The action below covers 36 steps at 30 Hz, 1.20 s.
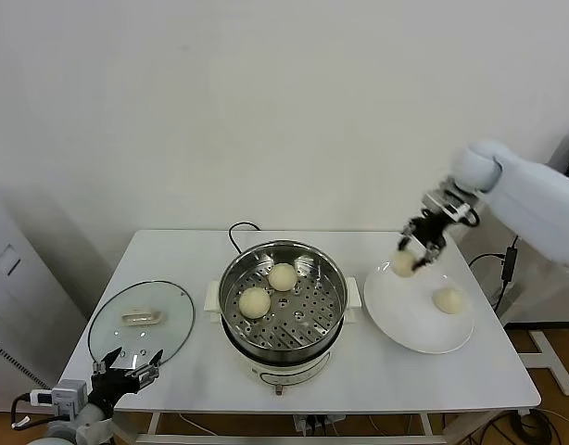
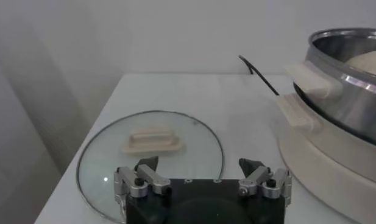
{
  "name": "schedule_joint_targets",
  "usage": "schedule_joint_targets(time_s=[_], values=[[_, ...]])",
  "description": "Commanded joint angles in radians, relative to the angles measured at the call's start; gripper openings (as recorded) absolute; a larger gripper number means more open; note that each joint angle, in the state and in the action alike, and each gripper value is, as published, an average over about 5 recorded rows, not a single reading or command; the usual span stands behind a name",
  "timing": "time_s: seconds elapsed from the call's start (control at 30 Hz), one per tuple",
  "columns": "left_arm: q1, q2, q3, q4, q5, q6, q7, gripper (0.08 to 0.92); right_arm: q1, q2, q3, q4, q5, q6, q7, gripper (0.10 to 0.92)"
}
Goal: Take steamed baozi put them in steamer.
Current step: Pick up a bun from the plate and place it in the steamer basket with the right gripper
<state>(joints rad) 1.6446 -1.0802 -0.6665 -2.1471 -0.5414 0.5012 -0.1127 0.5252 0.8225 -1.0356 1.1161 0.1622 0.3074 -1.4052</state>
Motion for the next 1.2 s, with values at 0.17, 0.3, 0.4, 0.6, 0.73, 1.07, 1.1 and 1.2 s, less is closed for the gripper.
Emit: schedule_joint_targets(time_s=[0.17,0.3,0.4,0.6,0.73,1.07,1.1,1.2], values=[[-0.002,0.006,-0.002,0.003,-0.002,-0.003,0.002,0.823,0.135,0.231,-0.051,0.113,0.116,0.189,0.004,0.501],[-0.005,0.006,-0.003,0.002,-0.003,-0.002,0.001,0.823,0.104,0.307,-0.047,0.143,0.084,0.249,0.008,0.501],[-0.001,0.007,-0.006,-0.001,-0.003,-0.003,0.002,0.823,0.075,0.352,-0.050,0.173,0.052,0.279,0.004,0.501],[0.005,0.007,-0.007,0.001,-0.003,-0.005,0.002,0.823,0.035,0.405,-0.061,0.231,-0.019,0.342,-0.015,0.501],[0.006,0.005,-0.008,0.004,-0.003,-0.008,0.002,0.823,0.008,0.429,-0.069,0.270,-0.059,0.361,-0.023,0.501],[0.009,-0.002,-0.012,0.001,-0.003,-0.009,0.003,0.823,-0.040,0.455,-0.085,0.320,-0.145,0.336,-0.060,0.501],[0.009,-0.003,-0.012,0.000,-0.003,-0.009,0.003,0.823,-0.045,0.454,-0.085,0.319,-0.160,0.337,-0.063,0.501],[0.010,-0.004,-0.012,-0.001,-0.003,-0.009,0.003,0.823,-0.064,0.449,-0.081,0.317,-0.206,0.343,-0.071,0.501]])
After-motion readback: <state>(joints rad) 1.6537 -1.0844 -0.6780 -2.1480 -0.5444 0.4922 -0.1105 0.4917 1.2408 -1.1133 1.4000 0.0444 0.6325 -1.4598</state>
